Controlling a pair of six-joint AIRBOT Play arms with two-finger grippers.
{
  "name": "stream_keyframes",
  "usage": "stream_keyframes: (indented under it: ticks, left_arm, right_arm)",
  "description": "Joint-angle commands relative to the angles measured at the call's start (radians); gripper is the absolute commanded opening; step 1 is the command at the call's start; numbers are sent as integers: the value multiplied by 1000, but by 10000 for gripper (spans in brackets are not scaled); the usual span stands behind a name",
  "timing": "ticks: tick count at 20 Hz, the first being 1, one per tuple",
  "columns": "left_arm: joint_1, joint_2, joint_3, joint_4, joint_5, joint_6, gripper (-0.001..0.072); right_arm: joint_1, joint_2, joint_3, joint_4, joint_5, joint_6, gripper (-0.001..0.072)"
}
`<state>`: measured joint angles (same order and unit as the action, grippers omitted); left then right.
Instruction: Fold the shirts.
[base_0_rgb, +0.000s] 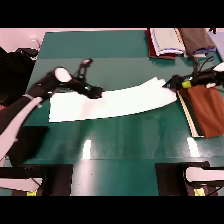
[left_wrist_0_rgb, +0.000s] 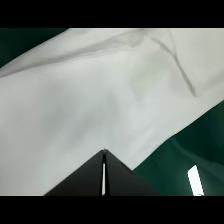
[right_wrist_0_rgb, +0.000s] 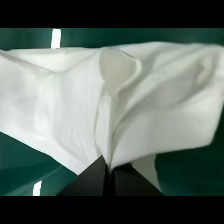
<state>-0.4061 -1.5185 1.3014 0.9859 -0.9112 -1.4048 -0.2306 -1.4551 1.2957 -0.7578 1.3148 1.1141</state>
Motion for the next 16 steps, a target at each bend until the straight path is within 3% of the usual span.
stream_keyframes:
  ticks: [1,6,12,16]
  left_arm:
    - [-69,-177,103,-15,48,-10,25]
    - [-95,-302,217,-50,51,-9,24]
    - [-96,-328,238,-51,76,-9,24]
    - [-81,-325,266,-41,-13,-9,24]
  right_arm:
    - [58,86,133,6,76,91,13]
    - [158,108,314,5,118,174,12]
    - [272,108,406,4,109,227,13]
    - [362,97,406,6,61,236,12]
